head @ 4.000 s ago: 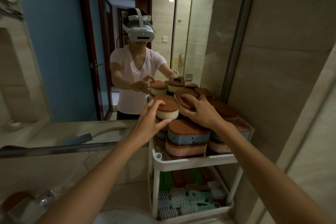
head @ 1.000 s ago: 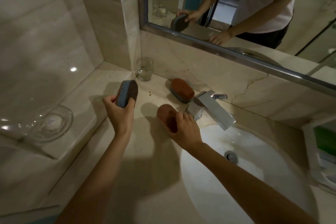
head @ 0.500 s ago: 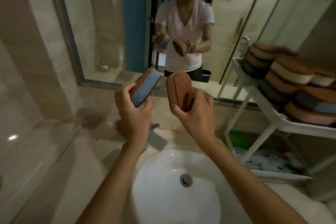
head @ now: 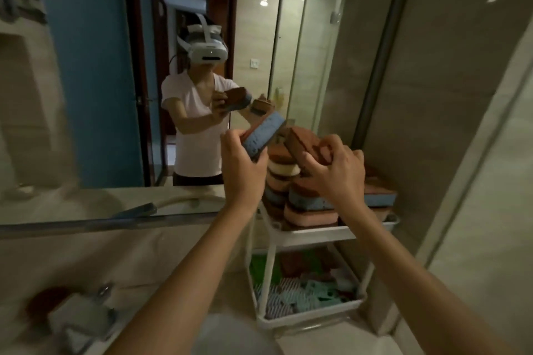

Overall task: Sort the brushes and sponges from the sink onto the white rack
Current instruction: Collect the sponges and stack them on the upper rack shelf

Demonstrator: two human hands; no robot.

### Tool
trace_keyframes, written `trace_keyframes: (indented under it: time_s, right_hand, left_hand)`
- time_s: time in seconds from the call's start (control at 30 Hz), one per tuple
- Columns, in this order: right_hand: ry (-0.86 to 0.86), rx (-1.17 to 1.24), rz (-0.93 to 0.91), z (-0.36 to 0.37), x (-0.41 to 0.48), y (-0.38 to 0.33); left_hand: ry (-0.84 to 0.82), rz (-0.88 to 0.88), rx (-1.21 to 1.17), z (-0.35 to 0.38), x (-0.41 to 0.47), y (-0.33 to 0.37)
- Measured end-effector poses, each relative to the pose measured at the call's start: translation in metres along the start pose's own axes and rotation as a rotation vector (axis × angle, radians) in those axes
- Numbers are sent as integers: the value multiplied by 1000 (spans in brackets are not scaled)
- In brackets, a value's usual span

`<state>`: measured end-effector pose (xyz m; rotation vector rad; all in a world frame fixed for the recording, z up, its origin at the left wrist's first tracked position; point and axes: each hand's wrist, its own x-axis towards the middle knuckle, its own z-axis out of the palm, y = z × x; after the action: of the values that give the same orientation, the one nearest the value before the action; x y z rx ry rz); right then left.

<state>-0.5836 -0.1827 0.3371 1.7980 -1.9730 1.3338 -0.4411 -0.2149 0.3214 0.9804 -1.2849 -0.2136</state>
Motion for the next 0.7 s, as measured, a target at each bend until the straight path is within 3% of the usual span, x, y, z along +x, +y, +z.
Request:
trace_keyframes:
  time_s: [0.3,0.7]
  right_hand:
    - [-136,-131,173,-5,82,99]
    - [-339,-173,157,30,94,104]
  left_hand:
    - [-82,60,140,106,24,4]
    - [-86,-31,226,121,13,-2]
